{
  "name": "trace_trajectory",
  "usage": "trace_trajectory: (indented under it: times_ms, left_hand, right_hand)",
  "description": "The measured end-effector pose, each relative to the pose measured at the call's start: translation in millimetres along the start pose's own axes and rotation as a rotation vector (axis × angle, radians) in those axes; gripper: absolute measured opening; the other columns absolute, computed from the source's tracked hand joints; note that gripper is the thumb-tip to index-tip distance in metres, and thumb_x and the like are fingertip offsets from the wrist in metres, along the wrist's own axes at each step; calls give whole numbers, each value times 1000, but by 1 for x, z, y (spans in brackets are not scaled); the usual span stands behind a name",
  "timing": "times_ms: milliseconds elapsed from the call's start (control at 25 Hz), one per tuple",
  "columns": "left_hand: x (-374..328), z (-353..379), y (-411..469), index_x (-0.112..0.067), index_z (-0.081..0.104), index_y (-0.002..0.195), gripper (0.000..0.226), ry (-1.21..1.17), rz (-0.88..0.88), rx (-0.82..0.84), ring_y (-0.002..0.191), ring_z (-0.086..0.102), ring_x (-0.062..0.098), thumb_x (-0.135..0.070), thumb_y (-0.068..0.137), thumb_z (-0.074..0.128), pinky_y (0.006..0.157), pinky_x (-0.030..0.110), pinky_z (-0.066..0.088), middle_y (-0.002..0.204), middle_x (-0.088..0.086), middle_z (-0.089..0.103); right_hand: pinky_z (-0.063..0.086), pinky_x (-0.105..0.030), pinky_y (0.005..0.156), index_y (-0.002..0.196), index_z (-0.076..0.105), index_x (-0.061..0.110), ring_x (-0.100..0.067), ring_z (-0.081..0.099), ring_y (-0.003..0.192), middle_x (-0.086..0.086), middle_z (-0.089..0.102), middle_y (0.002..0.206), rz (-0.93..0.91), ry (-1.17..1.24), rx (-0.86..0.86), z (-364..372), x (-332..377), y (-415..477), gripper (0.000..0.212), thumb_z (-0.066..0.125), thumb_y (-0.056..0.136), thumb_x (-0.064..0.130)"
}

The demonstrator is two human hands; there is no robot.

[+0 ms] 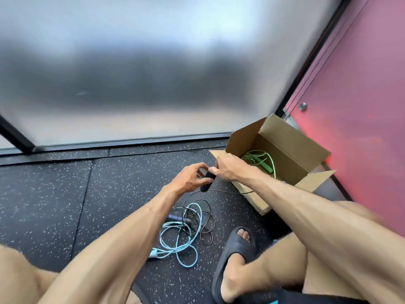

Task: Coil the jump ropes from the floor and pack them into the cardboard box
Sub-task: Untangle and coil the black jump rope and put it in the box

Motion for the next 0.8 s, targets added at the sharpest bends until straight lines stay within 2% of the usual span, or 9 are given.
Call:
trace_trajectory:
  times_ms: [160,240,320,400,480,560,680,800]
  left_hand:
    - [-45,-63,-13,-14,60,105,25,5,98,-119,98,66,17,-29,89,71,90,33,52,105,3,70]
    - [-56,-93,-25,-13,55,104,22,43,99,-151,96,66,19,-28,92,67,89,35,52,106,4,69]
    - [-59,-119,-37,-9,53,106,23,67,75,-211,90,67,25,-26,94,64,83,38,54,104,12,69]
    - [-55,-141,-52,-12,52,114,25,83,56,-269,86,68,26,-25,95,63,77,36,56,101,12,68]
    - [-45,-149,-65,-23,51,122,30,64,45,-223,85,69,24,-23,94,62,76,31,57,97,8,68]
    - [-35,-146,-71,-27,56,116,26,6,31,-154,83,68,21,-19,92,63,72,25,56,93,5,66]
    - [-43,-147,-70,-18,65,108,18,-152,83,-213,84,68,17,-25,92,67,77,26,54,91,3,71]
    - [-62,-159,-67,-5,67,99,12,-310,151,-290,79,71,17,-12,98,57,75,27,54,81,11,73]
  right_hand:
    - [47,-37,61,74,67,3,-33,63,71,-13,67,71,-93,103,-111,-64,23,-16,42,55,93,38]
    - [49,-37,67,87,72,3,-32,65,79,-16,72,83,-150,165,-178,-89,38,-20,34,55,95,31]
    - [46,-32,69,92,73,5,-26,65,82,-11,73,90,-198,226,-270,-108,49,-23,28,56,96,27]
    - [41,-23,63,89,74,9,-17,61,77,-5,71,87,-232,306,-339,-117,56,-27,24,57,95,25]
    - [34,-14,56,87,74,12,-12,56,70,-1,68,82,-279,356,-355,-114,65,-30,22,58,96,25]
    - [35,-13,55,86,73,12,-8,53,66,2,65,77,-351,374,-353,-110,81,-30,21,59,97,24]
    - [34,-12,54,84,71,12,2,49,58,15,56,66,-464,357,-370,-111,108,-30,18,59,97,20]
    - [36,-21,58,83,66,12,-3,50,57,5,61,67,-504,378,-409,-112,120,-22,16,63,94,22]
Point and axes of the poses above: each hand's wrist, its own y-axis towards the middle knuckle, its own z-axis out of the palm, x = y × z, the point moved 5 cm from there along y, towards the middle knuckle
